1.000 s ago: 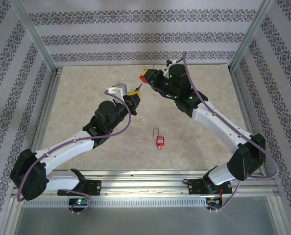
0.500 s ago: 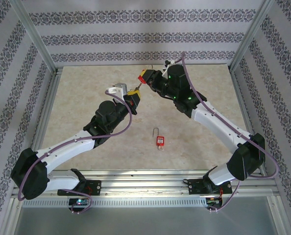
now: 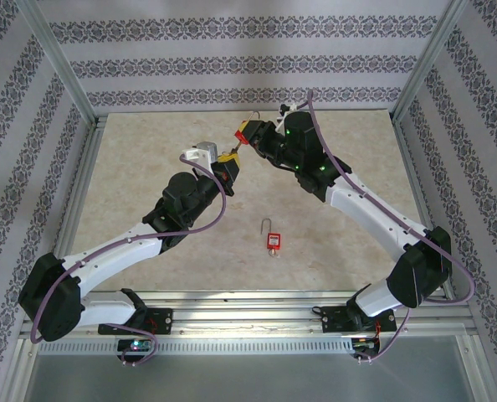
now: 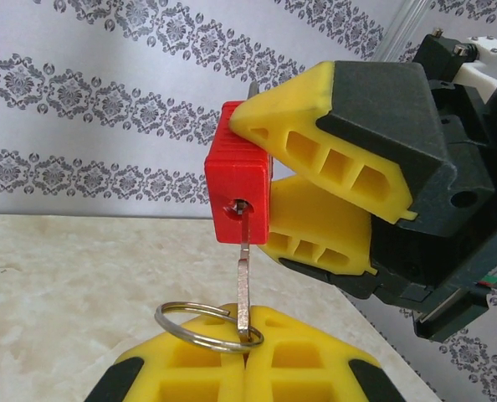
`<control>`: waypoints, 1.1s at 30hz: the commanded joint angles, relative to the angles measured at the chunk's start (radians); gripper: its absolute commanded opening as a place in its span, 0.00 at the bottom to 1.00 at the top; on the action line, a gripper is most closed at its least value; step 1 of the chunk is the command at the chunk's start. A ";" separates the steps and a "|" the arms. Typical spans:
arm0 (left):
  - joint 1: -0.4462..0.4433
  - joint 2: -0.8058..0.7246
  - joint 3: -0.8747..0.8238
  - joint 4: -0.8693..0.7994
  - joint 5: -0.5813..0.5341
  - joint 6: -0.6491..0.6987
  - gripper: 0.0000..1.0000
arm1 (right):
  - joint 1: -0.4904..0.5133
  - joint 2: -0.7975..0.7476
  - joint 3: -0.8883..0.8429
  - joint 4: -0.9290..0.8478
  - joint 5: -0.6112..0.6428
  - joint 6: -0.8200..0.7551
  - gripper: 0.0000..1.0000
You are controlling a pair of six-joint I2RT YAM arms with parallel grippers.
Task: Unlock with the key
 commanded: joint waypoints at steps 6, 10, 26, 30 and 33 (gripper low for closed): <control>0.009 0.003 0.011 0.039 -0.023 0.034 0.00 | 0.019 0.007 -0.010 0.042 -0.021 -0.007 0.00; 0.009 0.004 0.013 0.031 -0.030 0.043 0.00 | 0.020 0.005 -0.015 0.047 -0.022 -0.006 0.00; 0.009 0.029 0.076 -0.087 -0.039 0.210 0.00 | 0.032 0.019 -0.014 0.038 -0.049 -0.002 0.00; 0.009 0.032 0.084 -0.095 -0.052 0.234 0.00 | 0.032 0.023 -0.013 0.031 -0.054 0.003 0.00; 0.014 0.039 0.083 -0.078 -0.034 0.194 0.00 | 0.035 0.023 -0.012 0.031 -0.054 0.003 0.00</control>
